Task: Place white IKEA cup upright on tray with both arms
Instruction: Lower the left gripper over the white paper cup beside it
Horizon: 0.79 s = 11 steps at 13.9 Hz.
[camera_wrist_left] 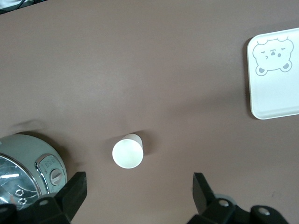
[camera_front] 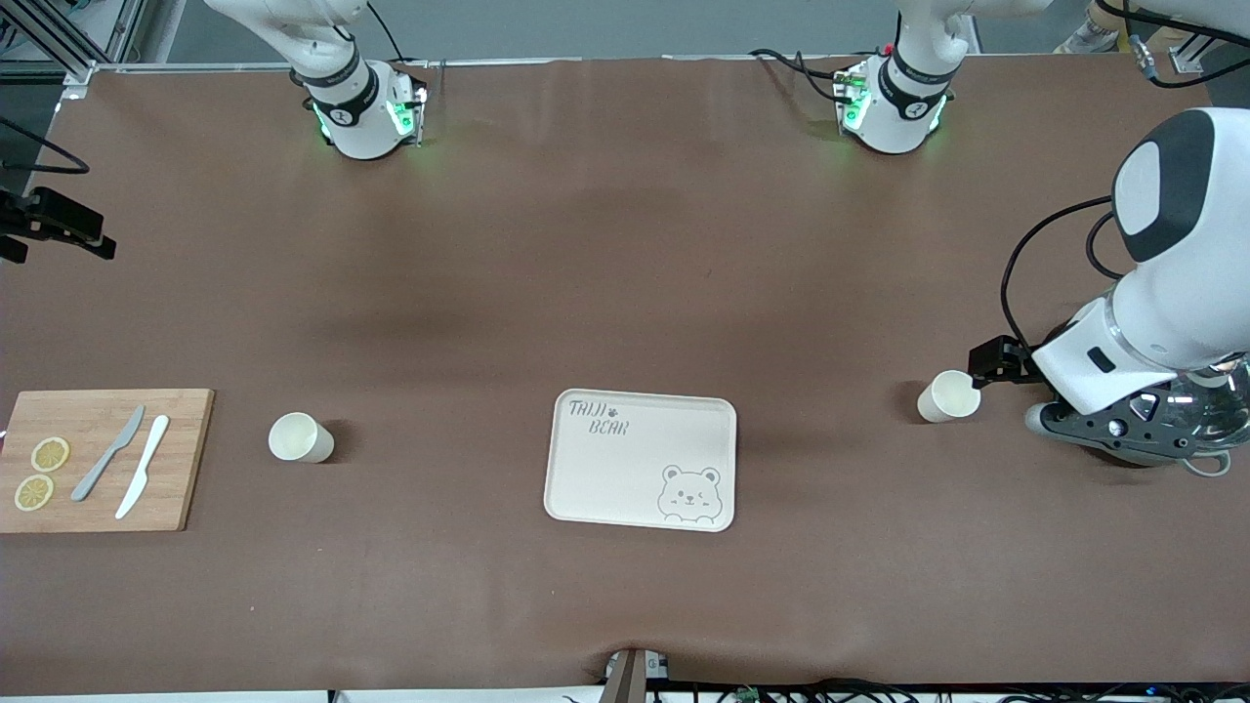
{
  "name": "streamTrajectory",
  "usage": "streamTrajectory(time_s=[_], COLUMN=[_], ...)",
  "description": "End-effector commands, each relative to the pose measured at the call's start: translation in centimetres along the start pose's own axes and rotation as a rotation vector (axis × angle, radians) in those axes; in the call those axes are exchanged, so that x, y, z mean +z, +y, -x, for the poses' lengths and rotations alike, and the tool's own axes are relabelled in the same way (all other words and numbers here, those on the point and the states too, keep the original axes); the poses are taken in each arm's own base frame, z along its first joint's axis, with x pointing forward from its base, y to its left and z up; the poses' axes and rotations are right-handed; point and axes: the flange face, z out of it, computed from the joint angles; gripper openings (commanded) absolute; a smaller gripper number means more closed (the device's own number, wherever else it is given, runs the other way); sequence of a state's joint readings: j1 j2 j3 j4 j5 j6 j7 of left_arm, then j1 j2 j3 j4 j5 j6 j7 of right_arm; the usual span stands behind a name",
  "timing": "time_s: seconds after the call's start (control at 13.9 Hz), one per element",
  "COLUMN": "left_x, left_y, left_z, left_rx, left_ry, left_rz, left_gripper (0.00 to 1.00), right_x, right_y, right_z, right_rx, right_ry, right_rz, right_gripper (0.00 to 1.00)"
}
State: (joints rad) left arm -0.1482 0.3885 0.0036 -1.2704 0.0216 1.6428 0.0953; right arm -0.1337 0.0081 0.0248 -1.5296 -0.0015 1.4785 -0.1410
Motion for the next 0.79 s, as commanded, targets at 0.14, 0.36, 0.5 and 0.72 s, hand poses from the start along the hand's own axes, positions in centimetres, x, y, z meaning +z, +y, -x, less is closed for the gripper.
streamTrajectory(time_s=[0.14,0.36,0.5,0.72], left_x=[0.4,4.1,5.9,8.8], left_y=[0.1,-0.8,-3.4,-8.1], left_z=[0.2,0.8,2.1,3.3], left_rx=[0.027,0.056,0.148,0.183], left_ry=[-0.011,-0.018,0.012,0.044], left_rz=[-0.033,-0.103,-0.103,-0.093], left_gripper=[1.00,1.00,1.00,1.00], right_x=[-1.1,-1.2,-1.2,-1.2], right_y=[0.3,0.6,0.6,0.6], right_z=[0.1,0.2,0.2,0.2], right_rx=[0.011,0.016,0.016,0.016], right_ry=[0.019,0.022,0.022,0.022], right_rz=[-0.005,-0.005,-0.005,-0.005], right_gripper=[1.00,1.00,1.00,1.00])
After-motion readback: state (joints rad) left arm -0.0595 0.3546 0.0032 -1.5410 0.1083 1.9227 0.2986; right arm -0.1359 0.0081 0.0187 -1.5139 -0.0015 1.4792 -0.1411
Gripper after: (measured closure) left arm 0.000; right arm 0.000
